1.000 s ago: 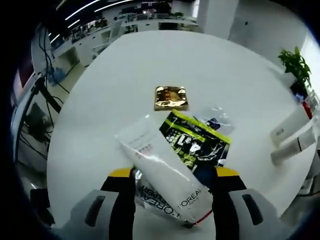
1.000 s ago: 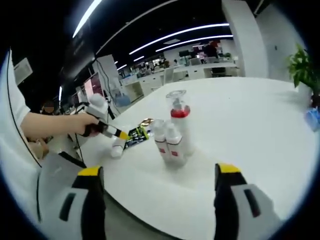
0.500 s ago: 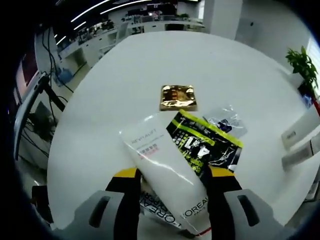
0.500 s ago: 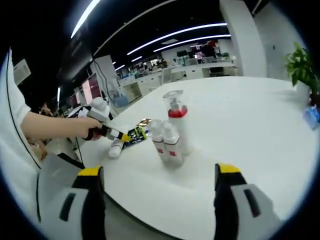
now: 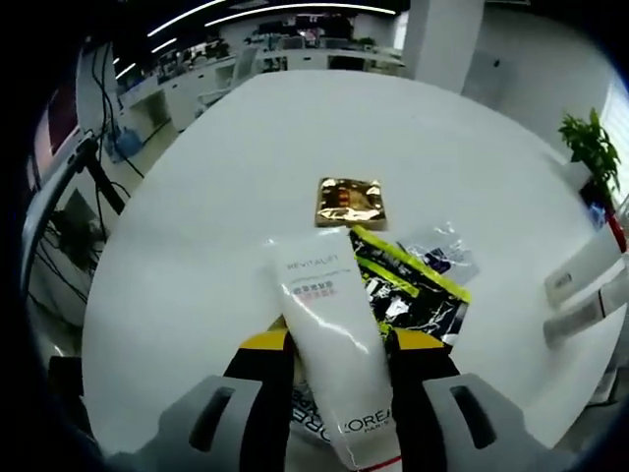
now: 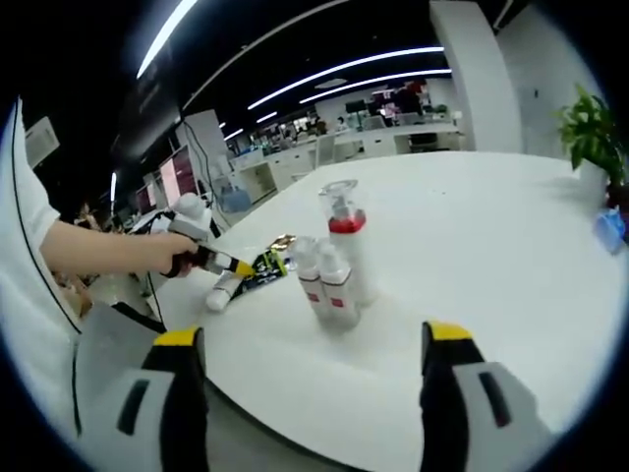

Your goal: Arrange the skincare products in the storage area until every visible bottle or jar stands upright without overlapping.

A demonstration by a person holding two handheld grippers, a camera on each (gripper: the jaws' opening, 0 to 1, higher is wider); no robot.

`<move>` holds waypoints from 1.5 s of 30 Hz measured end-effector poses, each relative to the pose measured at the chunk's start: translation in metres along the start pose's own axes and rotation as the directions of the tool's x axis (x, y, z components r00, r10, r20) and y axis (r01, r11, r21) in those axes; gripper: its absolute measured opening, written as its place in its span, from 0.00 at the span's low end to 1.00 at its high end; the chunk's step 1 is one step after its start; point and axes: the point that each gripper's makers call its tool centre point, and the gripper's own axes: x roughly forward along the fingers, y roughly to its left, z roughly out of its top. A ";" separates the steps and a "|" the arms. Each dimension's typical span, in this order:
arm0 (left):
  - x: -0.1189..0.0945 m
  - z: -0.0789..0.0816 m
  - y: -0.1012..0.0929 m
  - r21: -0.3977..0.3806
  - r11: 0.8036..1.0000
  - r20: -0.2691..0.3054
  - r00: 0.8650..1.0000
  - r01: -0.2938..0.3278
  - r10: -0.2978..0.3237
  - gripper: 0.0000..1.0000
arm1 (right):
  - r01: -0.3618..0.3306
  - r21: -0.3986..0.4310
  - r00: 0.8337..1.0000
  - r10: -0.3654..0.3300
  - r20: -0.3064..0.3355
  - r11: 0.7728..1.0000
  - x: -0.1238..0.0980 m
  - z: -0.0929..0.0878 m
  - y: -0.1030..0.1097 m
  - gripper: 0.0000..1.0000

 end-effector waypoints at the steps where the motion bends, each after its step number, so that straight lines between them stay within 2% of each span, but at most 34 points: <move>1: -0.001 0.000 0.000 -0.002 1.000 0.000 1.000 0.003 -0.003 0.34 | 0.001 0.000 1.000 -0.001 0.001 1.000 -0.001 0.000 0.000 0.91; 10: -0.010 0.006 -0.006 -0.029 0.998 0.045 0.998 0.054 -0.053 0.32 | -0.004 -0.005 1.000 0.004 0.012 1.000 -0.005 0.003 0.005 0.91; 15: -0.021 0.014 -0.017 -0.030 0.993 0.110 0.988 0.115 -0.111 0.31 | -0.012 -0.007 1.000 0.012 0.020 1.000 -0.006 0.005 0.009 0.91; 20: -0.030 0.018 -0.025 -0.001 0.988 0.152 0.976 0.156 -0.154 0.31 | -0.020 -0.012 0.999 0.021 0.026 1.000 -0.007 0.007 0.013 0.91; 25: -0.046 0.019 -0.037 0.056 0.981 0.187 0.963 0.188 -0.195 0.31 | -0.033 -0.013 0.999 0.034 0.036 0.999 -0.007 0.011 0.017 0.91; 34: -0.067 0.018 -0.053 0.210 0.960 0.227 0.946 0.186 -0.233 0.31 | -0.060 -0.010 0.997 0.061 0.053 0.998 -0.008 0.015 0.025 0.90; 39: -0.076 0.015 -0.058 0.238 0.952 0.235 0.940 0.190 -0.247 0.30 | -0.081 -0.022 0.995 0.082 0.063 0.996 -0.007 0.019 0.032 0.88; 45: -0.086 0.011 -0.068 0.297 0.935 0.244 0.931 0.196 -0.272 0.30 | -0.120 -0.026 0.989 0.121 0.080 0.992 -0.004 0.027 0.045 0.86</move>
